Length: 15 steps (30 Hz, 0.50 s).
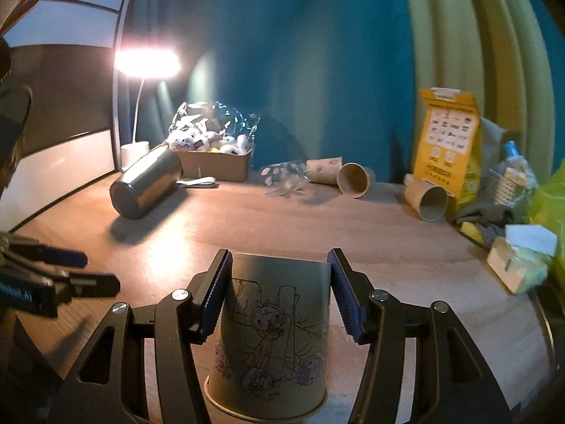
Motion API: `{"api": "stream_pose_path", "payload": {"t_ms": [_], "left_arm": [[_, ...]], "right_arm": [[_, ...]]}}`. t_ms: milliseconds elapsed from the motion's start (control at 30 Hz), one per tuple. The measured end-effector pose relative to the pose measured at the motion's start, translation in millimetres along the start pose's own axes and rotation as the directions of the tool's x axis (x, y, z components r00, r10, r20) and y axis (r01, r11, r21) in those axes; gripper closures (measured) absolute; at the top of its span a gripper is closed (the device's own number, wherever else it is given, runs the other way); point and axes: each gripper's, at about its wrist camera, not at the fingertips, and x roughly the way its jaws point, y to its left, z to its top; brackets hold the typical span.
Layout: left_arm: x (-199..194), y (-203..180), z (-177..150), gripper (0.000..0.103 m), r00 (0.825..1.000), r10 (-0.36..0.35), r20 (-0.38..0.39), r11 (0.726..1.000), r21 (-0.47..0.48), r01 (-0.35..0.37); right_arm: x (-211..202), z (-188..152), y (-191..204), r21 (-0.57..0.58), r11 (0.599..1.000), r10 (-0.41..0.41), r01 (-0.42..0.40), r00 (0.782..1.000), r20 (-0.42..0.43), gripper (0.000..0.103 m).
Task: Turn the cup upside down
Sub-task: 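Rotate the held cup with the right gripper so its opening faces up, then lower the cup onto the table and open the right gripper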
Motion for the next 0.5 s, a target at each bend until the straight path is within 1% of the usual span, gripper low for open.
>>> {"api": "stream_pose_path", "payload": {"t_ms": [67,100,167,300,433,500], "left_arm": [[4.0,-1.8,-2.2,0.018,1.0,0.002,-0.006,1.0,0.014,-0.002],[4.8,-3.1,-2.9,0.018,1.0,0.002,-0.006,1.0,0.018,-0.002],[6.8,-6.6,-4.4,0.018,1.0,0.007,-0.006,1.0,0.027,-0.007],[5.5,-11.1,-7.3,0.018,1.0,0.016,0.015,0.999,0.033,-0.017],[3.4,-12.1,-9.4,0.018,0.999,0.007,0.047,0.999,0.033,-0.009],[5.3,-11.1,-10.0,0.018,0.999,0.008,0.042,1.0,0.025,-0.009]], "right_arm": [[-7.3,-8.9,0.1,-0.004,1.0,-0.011,0.011,0.999,0.036,0.044],[-9.8,-12.4,1.5,-0.024,0.999,-0.024,0.026,0.998,0.063,0.044],[-17.0,-18.6,2.8,-0.036,0.999,-0.036,0.039,0.996,0.087,0.044],[-25.4,-24.0,2.7,-0.031,0.998,-0.043,0.047,0.994,0.1,0.044],[-32.6,-30.2,4.9,-0.03,0.998,-0.049,0.053,0.992,0.116,0.044],[-36.7,-33.5,5.0,-0.027,0.998,-0.055,0.058,0.991,0.122,0.044]]}}
